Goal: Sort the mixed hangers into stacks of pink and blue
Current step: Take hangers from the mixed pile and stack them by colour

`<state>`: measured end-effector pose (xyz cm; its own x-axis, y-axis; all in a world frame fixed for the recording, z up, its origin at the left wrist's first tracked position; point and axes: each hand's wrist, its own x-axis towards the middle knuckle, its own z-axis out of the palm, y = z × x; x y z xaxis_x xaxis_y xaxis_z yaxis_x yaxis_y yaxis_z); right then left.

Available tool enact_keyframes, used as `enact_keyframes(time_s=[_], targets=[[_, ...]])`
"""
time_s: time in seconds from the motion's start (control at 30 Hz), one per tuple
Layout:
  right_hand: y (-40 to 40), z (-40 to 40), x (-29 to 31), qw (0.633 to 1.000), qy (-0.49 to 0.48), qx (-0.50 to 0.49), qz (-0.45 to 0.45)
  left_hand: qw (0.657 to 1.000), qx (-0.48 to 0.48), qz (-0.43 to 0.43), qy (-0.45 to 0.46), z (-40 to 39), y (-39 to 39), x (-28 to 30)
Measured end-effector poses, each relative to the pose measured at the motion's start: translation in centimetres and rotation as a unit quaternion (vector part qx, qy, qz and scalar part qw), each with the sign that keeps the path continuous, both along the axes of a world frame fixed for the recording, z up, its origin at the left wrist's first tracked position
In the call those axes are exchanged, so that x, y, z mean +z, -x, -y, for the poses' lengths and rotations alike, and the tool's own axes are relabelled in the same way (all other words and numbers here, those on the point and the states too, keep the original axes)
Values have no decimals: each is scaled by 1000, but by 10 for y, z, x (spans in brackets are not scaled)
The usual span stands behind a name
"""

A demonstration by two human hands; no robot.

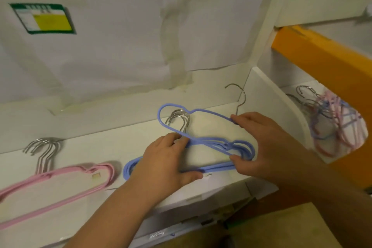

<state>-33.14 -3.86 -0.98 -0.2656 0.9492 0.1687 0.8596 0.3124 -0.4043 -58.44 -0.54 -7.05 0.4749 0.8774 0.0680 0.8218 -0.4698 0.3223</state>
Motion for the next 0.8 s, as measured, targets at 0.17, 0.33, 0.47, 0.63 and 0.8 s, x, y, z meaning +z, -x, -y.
enact_keyframes(time_s=[0.17,0.33,0.47,0.63,0.8], targets=[[17,-14,-8,998,-1,40,47,992,122,29,-11,11,70,14],[50,-24,-24,989,38,105,97,970,236,50,-9,37,123,29],[61,-32,-38,982,64,134,119,963,264,53,6,57,142,30],[66,-32,-43,979,76,124,142,961,266,71,7,69,152,31],[66,-17,-36,981,92,75,154,966,246,77,-7,67,153,32]])
